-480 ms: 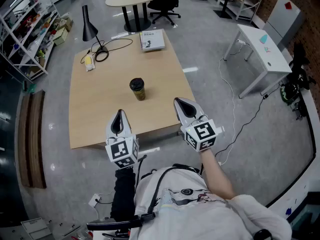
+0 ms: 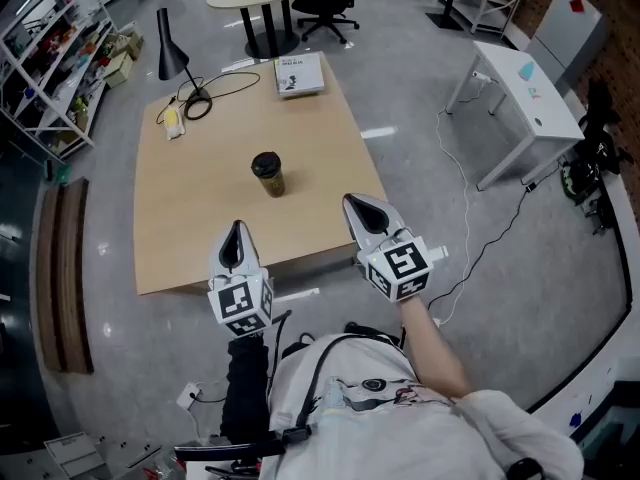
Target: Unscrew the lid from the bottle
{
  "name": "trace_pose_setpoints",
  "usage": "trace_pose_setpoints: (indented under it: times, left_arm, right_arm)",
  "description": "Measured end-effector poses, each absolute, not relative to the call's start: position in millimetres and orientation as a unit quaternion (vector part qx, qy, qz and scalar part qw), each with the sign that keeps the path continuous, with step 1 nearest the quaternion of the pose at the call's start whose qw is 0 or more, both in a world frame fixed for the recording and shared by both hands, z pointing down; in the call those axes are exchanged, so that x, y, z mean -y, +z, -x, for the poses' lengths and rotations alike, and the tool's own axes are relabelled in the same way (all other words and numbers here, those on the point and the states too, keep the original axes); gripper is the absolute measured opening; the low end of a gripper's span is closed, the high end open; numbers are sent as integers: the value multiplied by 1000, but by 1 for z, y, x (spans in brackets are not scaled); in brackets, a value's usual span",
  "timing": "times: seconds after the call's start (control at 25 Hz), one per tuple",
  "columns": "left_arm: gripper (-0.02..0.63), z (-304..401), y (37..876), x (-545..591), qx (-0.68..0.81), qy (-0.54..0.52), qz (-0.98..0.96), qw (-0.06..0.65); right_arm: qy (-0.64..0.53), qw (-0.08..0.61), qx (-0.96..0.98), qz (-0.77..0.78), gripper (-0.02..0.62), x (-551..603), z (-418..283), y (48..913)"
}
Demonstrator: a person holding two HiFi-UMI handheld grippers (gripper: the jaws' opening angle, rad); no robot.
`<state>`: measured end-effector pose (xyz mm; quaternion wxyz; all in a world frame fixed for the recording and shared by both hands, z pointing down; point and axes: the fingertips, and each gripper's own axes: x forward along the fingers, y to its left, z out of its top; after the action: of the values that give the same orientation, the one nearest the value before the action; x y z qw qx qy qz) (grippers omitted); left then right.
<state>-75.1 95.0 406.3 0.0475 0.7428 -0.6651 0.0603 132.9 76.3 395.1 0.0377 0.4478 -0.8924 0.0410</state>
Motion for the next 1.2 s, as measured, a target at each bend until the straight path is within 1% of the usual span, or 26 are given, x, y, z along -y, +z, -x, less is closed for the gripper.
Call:
trace_pose_setpoints:
  times: [0.28,0.4,0.44,0.48,0.56,0.6,0.72,0.76,0.8,0.84,1.04,1.2]
  left_arm:
    - [3,85,464,-92,679,107,-721,89]
    - [5,83,481,-87,672,99,-728,96]
    - [20,79,485,-83,660,90,-740,92]
    - [137,75,490,-78,648,86,-752,88]
    - [213,72,508,-66,634,87,-763,95]
    - [237,73,519,-61,629,90,-765,106]
    - [364,74,561,-42,608,117,-774,135]
    - [441,73,575,-33,598,128,-779,141]
    - [494,72,590,-24,587,138,-784,146]
    - [565,70,604,-14,577,148,-789,150]
    - [574,57,680,41,516,230,-811,153]
    - [574,53,721,91,500,236,-815,173]
  right_arm:
    - [42,39,905,-421,-5,-85,-155,391]
    - [45,44,912,-406,-5,-86,-163,393]
    - [45,46,914,-402,-5,-85,-165,395]
    - [47,48,915,-399,-5,-82,-166,397]
    - [52,48,915,-396,-5,-74,-166,402]
    - [55,49,916,-395,-5,-70,-165,405]
    - [58,54,918,-389,-5,-54,-155,408]
    - [57,56,918,-389,-5,-46,-151,408]
    - [57,58,918,-389,-5,-38,-147,408]
    - [58,59,917,-390,-5,-28,-143,409]
    - [74,81,906,-409,-5,28,-126,410]
    - [83,108,898,-419,-5,66,-109,411]
